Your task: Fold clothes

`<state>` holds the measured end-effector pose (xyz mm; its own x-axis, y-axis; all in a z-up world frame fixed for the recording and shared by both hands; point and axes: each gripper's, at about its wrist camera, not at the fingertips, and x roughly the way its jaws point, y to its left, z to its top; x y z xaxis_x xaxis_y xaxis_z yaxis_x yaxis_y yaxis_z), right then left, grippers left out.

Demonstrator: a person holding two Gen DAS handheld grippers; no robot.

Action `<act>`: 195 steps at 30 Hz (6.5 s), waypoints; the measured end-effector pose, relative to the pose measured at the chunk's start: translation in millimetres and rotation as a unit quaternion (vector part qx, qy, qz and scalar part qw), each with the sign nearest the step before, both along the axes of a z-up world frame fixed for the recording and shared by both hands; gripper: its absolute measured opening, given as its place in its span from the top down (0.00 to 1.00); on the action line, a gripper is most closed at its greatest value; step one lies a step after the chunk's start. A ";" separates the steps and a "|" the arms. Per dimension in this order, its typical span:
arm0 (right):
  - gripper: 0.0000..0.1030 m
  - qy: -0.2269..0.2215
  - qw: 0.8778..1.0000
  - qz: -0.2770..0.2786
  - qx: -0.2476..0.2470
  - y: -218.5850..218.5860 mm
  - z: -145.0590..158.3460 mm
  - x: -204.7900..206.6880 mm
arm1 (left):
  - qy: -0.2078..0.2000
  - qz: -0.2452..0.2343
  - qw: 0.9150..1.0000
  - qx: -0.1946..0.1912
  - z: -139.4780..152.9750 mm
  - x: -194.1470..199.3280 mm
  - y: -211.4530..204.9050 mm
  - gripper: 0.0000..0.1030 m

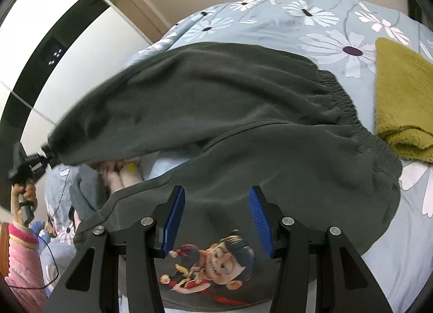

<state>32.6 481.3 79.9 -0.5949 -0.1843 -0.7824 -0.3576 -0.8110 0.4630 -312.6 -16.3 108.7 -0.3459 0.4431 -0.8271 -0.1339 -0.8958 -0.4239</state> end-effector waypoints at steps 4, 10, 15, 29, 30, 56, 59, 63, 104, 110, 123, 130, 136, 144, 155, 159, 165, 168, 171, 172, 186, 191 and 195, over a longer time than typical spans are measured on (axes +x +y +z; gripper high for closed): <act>0.51 -0.005 0.999 -0.034 -0.024 17.6 -9.2 6.6 | -0.024 0.015 0.999 -0.037 -39.2 -6.3 10.7 0.95; 0.51 -0.002 0.998 -0.055 -0.031 30.5 -6.7 18.3 | 0.018 -0.009 0.998 -0.064 -28.1 21.2 25.7 0.85; 0.51 0.010 0.998 -0.053 -0.042 28.5 -1.3 23.3 | 0.049 -0.036 0.997 -0.055 4.2 71.7 30.8 0.55; 0.51 0.027 0.995 -0.065 -0.077 47.0 0.0 75.2 | -0.025 -0.008 0.999 -0.025 -27.3 221.2 21.9 0.50; 0.50 0.024 0.994 -0.070 -0.081 51.1 -3.8 80.9 | -0.035 -0.001 0.999 -0.024 -33.2 231.7 19.3 0.50; 0.86 0.032 0.942 -0.197 -0.270 115.7 -104.0 115.9 | -0.115 0.181 0.976 0.048 -111.8 314.5 -37.9 0.91; 0.91 0.045 0.946 -0.197 -0.252 113.3 -91.1 120.2 | -0.106 0.176 0.978 0.042 -99.1 320.9 -38.4 0.94; 0.94 0.126 0.953 -0.173 -0.215 106.2 -23.8 139.7 | -0.045 0.145 0.987 0.050 -32.2 337.6 -42.9 0.95; 0.37 0.034 0.987 -0.113 -0.110 157.9 12.9 -146.4 | -0.002 0.062 0.997 -0.039 -34.9 -15.8 114.5 0.54; 0.37 0.070 0.991 -0.072 -0.086 135.6 40.5 -119.0 | 0.045 0.041 0.998 -0.007 -12.0 34.7 76.1 0.34; 0.36 0.061 0.989 -0.015 -0.134 81.3 3.4 -50.5 | -0.028 0.107 0.987 0.116 -97.9 20.4 15.5 0.20; 0.36 0.019 0.978 -0.081 -0.190 92.6 -56.8 -9.8 | 0.013 0.094 0.988 0.120 -104.5 -5.9 26.6 0.19; 0.32 0.022 0.961 -0.139 -0.240 112.2 -89.2 14.1 | 0.025 0.057 0.991 0.119 -95.9 -16.7 41.3 0.20; 0.22 0.078 0.938 -0.171 -0.291 125.8 -108.2 15.8 | 0.012 0.064 0.985 0.157 -98.9 -11.8 46.1 0.45; 0.12 0.172 0.898 -0.227 -0.337 140.6 -124.2 1.6 | 0.009 0.089 0.982 0.165 -77.3 -33.8 54.9 0.65; 0.54 0.152 0.928 -0.234 -0.247 144.3 -96.0 -11.3 | 0.009 0.103 0.982 0.157 -65.9 -36.5 52.9 0.71; 0.84 0.202 0.941 -0.214 -0.167 164.1 -13.0 -9.1 | 0.045 0.111 0.973 0.199 -7.2 -21.3 38.5 0.76; 0.84 0.285 0.937 -0.163 -0.122 169.0 45.2 31.1 | 0.074 0.098 0.964 0.235 28.1 0.0 15.2 0.77; 0.84 0.310 0.937 -0.122 -0.103 167.8 63.8 68.5 | 0.083 0.083 0.971 0.208 29.1 24.8 -1.1 0.76; 0.84 0.295 0.943 -0.112 -0.107 166.0 54.6 75.9 | 0.080 0.079 0.975 0.193 25.7 33.8 -5.3 0.76; 0.83 0.225 0.959 -0.097 -0.142 168.6 0.9 104.6 | 0.060 0.104 0.975 0.189 18.0 82.1 -43.2 0.77; 0.83 0.148 0.975 -0.091 -0.135 161.7 -27.5 102.6 | 0.019 0.101 0.990 0.098 -11.8 90.9 -46.2 0.77; 0.74 0.084 0.985 -0.092 -0.121 151.9 -48.0 100.6 | -0.009 0.130 0.984 0.123 -49.0 94.3 -53.7 0.77</act>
